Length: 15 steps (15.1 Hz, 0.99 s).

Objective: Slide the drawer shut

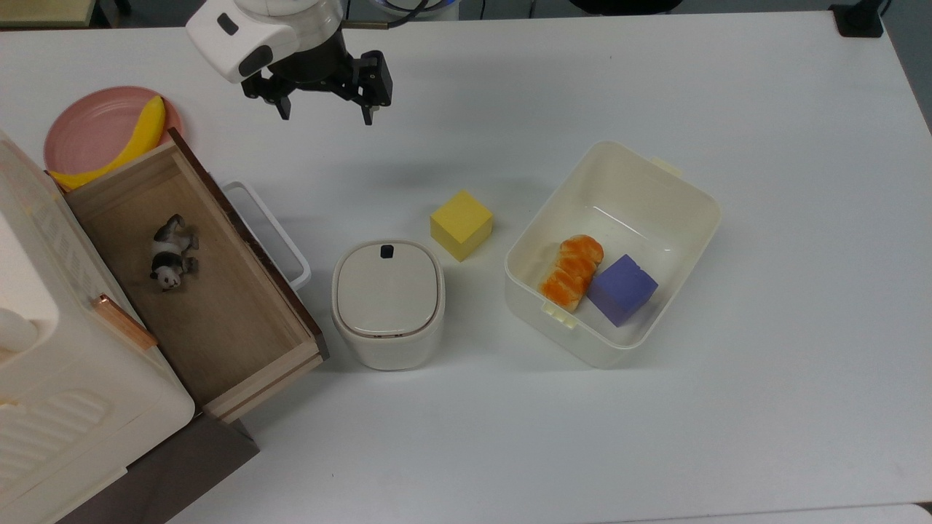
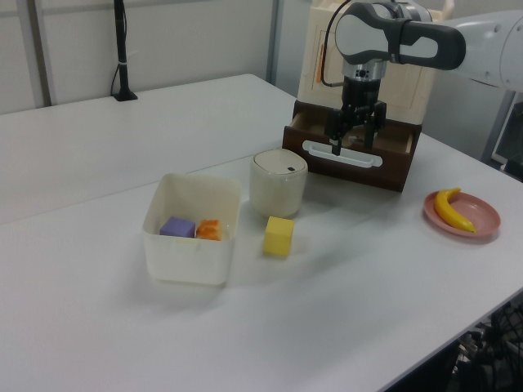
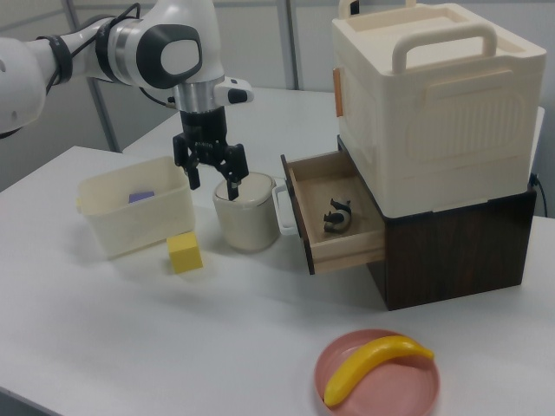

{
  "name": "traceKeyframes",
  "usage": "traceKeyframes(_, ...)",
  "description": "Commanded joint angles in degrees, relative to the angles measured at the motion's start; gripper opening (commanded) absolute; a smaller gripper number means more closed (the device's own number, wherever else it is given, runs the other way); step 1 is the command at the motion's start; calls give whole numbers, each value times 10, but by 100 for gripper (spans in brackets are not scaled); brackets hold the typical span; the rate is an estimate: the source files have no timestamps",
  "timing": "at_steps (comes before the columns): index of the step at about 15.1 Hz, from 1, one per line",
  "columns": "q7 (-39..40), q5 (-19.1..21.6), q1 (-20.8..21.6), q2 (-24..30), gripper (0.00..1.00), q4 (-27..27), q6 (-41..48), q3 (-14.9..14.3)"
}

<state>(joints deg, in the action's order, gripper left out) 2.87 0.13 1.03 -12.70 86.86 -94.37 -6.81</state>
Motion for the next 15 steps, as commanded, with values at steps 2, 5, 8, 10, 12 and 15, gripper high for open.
traceKeyframes(2,-8,10,9,14,100,14,12,-8)
traceKeyframes(5,-8,10,9,13,99,15,12,-8)
traceKeyframes(8,-7,10,8,13,87,15,10,-8)
traceKeyframes(10,-6,10,8,12,70,15,9,-8)
traceKeyframes(12,-7,11,8,12,51,15,9,-8)
traceKeyframes(15,-9,12,8,12,31,15,9,-8)
